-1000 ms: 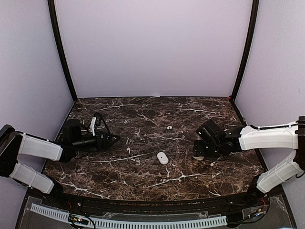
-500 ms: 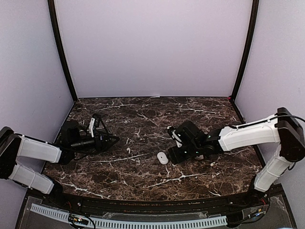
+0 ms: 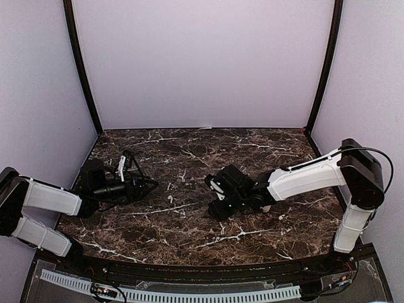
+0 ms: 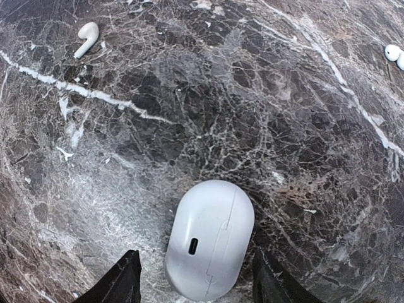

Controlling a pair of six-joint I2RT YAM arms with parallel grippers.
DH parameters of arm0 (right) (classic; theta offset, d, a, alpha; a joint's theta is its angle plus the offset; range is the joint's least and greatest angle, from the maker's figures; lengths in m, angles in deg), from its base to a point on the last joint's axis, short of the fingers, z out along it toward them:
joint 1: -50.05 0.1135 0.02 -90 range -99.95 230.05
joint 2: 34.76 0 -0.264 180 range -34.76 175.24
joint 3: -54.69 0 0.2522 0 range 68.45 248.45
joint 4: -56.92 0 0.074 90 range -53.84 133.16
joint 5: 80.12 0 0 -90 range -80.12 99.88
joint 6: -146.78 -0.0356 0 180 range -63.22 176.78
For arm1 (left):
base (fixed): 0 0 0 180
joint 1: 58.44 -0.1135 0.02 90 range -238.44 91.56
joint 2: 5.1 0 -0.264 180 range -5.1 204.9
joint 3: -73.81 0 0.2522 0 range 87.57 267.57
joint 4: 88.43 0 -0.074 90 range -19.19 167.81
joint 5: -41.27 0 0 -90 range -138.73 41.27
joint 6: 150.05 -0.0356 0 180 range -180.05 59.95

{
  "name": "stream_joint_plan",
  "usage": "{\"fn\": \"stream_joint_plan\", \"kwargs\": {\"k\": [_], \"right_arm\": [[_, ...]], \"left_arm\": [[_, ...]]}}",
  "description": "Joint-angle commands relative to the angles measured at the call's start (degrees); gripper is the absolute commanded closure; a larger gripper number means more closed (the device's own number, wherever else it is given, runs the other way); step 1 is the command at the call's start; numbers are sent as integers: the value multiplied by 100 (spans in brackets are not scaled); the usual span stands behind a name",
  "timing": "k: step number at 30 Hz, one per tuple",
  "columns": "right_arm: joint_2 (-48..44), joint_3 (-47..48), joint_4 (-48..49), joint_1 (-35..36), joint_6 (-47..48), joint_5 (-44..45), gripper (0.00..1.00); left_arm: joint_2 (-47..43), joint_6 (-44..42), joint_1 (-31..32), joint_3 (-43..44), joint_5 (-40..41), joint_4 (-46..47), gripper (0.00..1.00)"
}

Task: Insert the wireless bluetooth earbuds into the charging case
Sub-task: Pick up the charging case from the center of the board.

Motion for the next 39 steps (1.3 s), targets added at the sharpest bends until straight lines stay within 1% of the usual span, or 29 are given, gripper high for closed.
{"fn": "stream_joint_plan", "kwargs": {"k": [1,4,6,11,13,15,19,20,23,24,28,30,34,39], "right_arm": [[199,231,-44,102,33,140,40],[246,237,-44,125,3,182,42],[246,224,-13,134,-3,184,47],[249,230,-10,134,1,195,54],[262,244,-30,134,15,234,55],[321,307,-109,134,29,284,53],[460,478,-294,135,83,379,38],[480,515,-311,138,101,384,36],[467,607,-437,140,123,432,35],[453,787,-500,141,135,453,35],[410,1227,-1073,121,152,464,33],[497,1566,-1613,88,118,439,32],[835,2332,-2808,-53,-181,331,32],[1338,3302,-3803,-200,-482,50,33]], "left_arm": [[65,-38,33,3,-131,150,20],[129,-44,27,38,-143,129,21],[162,-35,30,56,-179,128,21],[186,-45,33,53,-175,148,22],[195,-35,33,63,-211,164,21],[187,-47,39,57,-219,167,22],[227,-39,33,77,-243,197,22],[237,-35,27,89,-262,198,22],[220,-35,38,80,-281,211,22],[194,-35,40,64,-262,207,22],[115,-42,35,36,-246,203,22],[76,-66,34,39,-218,150,22],[-17,-139,41,22,-96,32,22],[-97,-146,38,48,-46,-88,22]]}}
